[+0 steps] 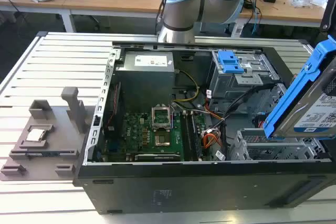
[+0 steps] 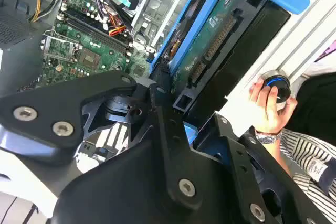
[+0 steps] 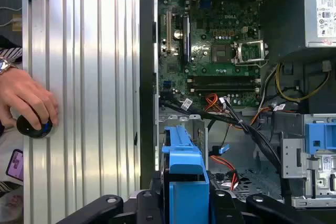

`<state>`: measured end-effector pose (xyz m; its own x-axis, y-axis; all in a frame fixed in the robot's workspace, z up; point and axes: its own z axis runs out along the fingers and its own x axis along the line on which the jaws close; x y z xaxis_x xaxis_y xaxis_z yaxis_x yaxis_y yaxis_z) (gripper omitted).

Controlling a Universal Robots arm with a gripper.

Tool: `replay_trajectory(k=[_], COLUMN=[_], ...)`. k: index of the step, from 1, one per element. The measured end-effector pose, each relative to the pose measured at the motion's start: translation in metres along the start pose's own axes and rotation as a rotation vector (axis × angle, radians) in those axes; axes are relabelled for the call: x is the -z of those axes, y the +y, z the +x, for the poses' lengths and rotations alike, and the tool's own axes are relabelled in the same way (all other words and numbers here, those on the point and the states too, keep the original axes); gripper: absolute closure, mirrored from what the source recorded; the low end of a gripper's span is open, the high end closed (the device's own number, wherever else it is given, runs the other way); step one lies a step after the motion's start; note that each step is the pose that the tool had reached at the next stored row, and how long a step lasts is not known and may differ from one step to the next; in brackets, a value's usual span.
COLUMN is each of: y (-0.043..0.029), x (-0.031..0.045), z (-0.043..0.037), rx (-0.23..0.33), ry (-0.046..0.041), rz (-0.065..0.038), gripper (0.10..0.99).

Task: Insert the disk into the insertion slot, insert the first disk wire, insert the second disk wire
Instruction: 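Insert the disk into the insertion slot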

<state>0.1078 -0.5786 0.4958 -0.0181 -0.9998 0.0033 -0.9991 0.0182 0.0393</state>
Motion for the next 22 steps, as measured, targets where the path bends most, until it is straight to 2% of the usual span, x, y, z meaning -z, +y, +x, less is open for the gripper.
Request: replay_trajectory(k=[8, 12, 14, 16, 17, 19, 21, 22], y=[-0.0006, -0.0007, -0.0007, -0.0006, -0.0004, -0.0003, -0.0004, -0.0006], x=[-0.0167, -0.0202, -0.021, -0.0217, -0.022, -0.0224, -0.026, -0.0314], z=[-0.0006, -0.0012, -0.0042, -0.0136, -0.0218, -0.029, -0.0309, -0.031], rx=[0.0, 0.0, 0.0, 0.0, 0.0, 0.0, 0.0, 0.0], ry=[0.0, 0.0001, 0.0, 0.0, 0.0, 0.0, -0.0002, 0.0001], rz=[0.0, 0.0, 0.0, 0.0, 0.0, 0.0, 0.0, 0.0], gripper=[0.722, 0.722, 0.722, 0.722, 0.722, 0.722, 0.722, 0.722])
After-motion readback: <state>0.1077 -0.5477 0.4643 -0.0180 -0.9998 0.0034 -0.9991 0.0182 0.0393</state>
